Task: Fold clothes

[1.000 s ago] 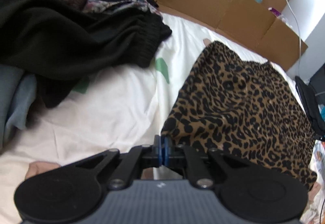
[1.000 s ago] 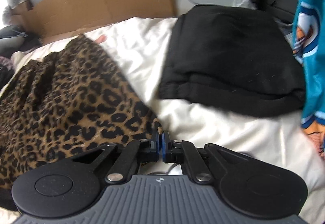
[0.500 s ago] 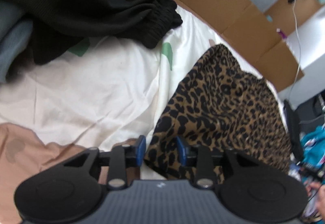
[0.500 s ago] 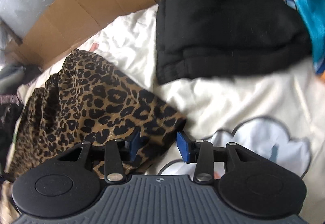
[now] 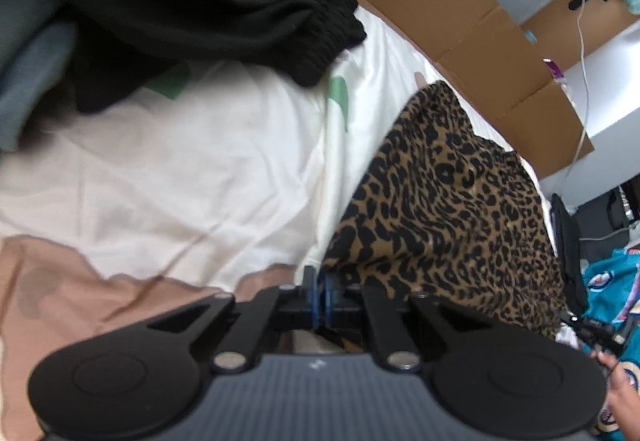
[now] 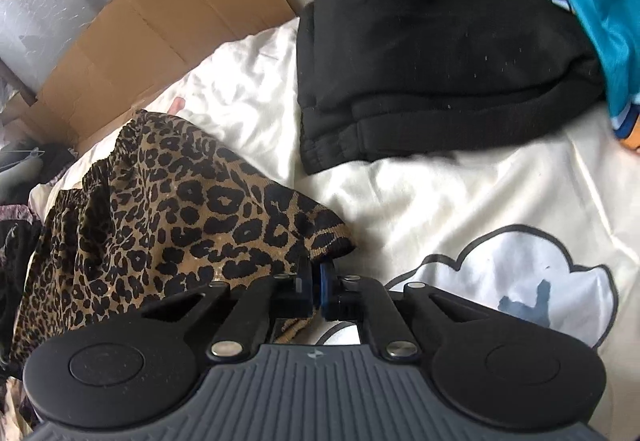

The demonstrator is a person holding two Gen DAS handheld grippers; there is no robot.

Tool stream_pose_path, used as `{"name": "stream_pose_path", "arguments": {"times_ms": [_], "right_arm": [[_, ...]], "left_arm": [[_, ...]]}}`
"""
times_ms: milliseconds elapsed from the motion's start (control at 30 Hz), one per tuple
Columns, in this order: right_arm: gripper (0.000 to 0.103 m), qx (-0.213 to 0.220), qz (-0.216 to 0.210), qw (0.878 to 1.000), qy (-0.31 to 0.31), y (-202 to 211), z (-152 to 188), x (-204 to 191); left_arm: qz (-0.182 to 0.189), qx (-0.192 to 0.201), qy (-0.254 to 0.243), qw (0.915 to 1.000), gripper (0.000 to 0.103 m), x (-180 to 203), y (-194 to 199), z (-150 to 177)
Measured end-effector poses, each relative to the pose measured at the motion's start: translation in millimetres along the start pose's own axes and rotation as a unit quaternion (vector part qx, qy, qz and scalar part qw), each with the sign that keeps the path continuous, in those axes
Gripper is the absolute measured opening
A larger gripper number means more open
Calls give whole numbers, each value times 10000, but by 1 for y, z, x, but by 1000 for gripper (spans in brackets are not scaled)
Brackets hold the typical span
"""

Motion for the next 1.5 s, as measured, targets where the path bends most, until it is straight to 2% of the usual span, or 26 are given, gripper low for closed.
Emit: {"name": "stream_pose_path", "arguments": {"times_ms": [67, 100, 233, 400, 467, 600, 667, 867, 933, 1100, 1233, 1367, 1433, 1500], "right_arm": [[2, -8, 53, 10000, 15, 1, 0, 1], [3, -12, 79, 10000, 23, 1, -1, 2], [5, 55, 638, 9976, 273, 11, -2, 5], [6, 360, 449, 9975, 417, 35, -6, -5], [7, 438, 355, 9976, 404, 40, -7, -9], [21, 556, 203, 9975, 386, 49, -7, -19], [21, 593, 91, 9973, 421, 52, -6, -28], [22, 580, -312, 9963, 558, 60, -2, -54], [29, 596, -340, 9950, 730, 62, -1, -63], [33, 579, -523, 9906, 1123, 67, 9, -90], [41, 556, -708, 9844, 1512, 68, 22, -118], [42, 345, -1023, 9778, 1796, 66, 41, -147], [42, 249, -1174, 9737, 1935, 64, 52, -158], [42, 143, -1258, 9696, 2093, 61, 63, -169]], "left_arm": [[-195, -49, -27, 9998, 5, -3, -3, 3], [-286, -60, -23, 9996, 9, -4, -4, 3], [-456, 203, -6, 9988, 15, 0, 6, -2], [-498, 653, -208, 9964, 15, 11, 25, -18], [-431, 705, -282, 9962, 15, 21, 26, -22], [-141, 509, -710, 9961, 16, 54, 16, -21], [-39, 365, -965, 9947, 18, 71, 9, -16], [379, 121, -1307, 9906, 18, 111, -11, 0], [485, 47, -1402, 9889, 18, 122, -15, 8], [759, -252, -1611, 9837, 18, 150, -36, 32], [1001, -564, -1671, 9792, 18, 173, -58, 55], [1213, -1015, -1967, 9676, 18, 198, -75, 83], [1236, -1218, -2248, 9588, 18, 209, -82, 95], [1253, -1319, -2383, 9540, 18, 214, -85, 101]]}}
Point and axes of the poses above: each gripper's, at about its wrist camera, not at the fingertips, and y roughly against the way its jaws point, x to its right, z to its underside, the point moved 7 cm from there along -y, roughly the way its jaws point, and after that the axes turned 5 degrees about z, right-handed, at the moved point
